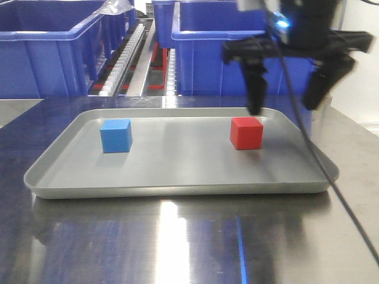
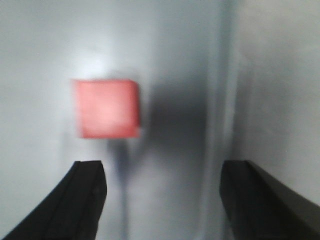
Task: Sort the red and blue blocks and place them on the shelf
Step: 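Lower the open right gripper over the red cube and close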
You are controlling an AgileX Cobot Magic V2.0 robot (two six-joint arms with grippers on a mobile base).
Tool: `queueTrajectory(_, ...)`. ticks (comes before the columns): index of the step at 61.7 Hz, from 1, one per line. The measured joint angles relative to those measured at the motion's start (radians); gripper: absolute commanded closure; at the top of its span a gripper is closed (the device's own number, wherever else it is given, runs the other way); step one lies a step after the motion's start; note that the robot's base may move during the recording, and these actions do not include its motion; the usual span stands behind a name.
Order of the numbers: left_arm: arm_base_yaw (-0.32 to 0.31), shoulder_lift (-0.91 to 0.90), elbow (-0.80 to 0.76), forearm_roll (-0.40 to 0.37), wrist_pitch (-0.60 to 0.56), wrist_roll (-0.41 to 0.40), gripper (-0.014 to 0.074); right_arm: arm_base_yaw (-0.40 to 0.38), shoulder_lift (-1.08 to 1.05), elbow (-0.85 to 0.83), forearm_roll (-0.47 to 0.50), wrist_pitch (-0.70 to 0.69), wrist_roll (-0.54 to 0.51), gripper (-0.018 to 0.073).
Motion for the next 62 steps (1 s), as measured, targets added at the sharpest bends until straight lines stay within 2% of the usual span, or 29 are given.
queueTrajectory(5, 0.0, 0.0, 0.0, 0.0, 0.0, 0.0, 0.0472, 0.0, 0.048, -0.078, 0.052, 0.025, -0.047, -0.0011)
queueTrajectory(12, 0.0, 0.0, 0.0, 0.0, -0.005, 0.0, 0.0472, 0.0, 0.097, -0.129, 0.072, 0.043, -0.062, -0.0012)
queueTrajectory(38, 0.0, 0.0, 0.0, 0.0, 0.0, 0.0, 0.0472, -0.002, 0.203, -0.142, 0.089, 0.033, -0.068, -0.0008)
queueTrajectory(44, 0.0, 0.0, 0.0, 0.0, 0.0, 0.0, 0.0472, -0.004, 0.205, -0.142, 0.089, 0.026, -0.068, 0.0054)
queueTrajectory(52, 0.0, 0.0, 0.0, 0.0, -0.005, 0.0, 0.0472, -0.014, 0.211, -0.142, 0.09, 0.014, -0.068, 0.0184)
queueTrajectory(62, 0.0, 0.0, 0.0, 0.0, 0.0, 0.0, 0.0472, -0.018, 0.214, -0.142, 0.09, 0.012, -0.068, 0.0228)
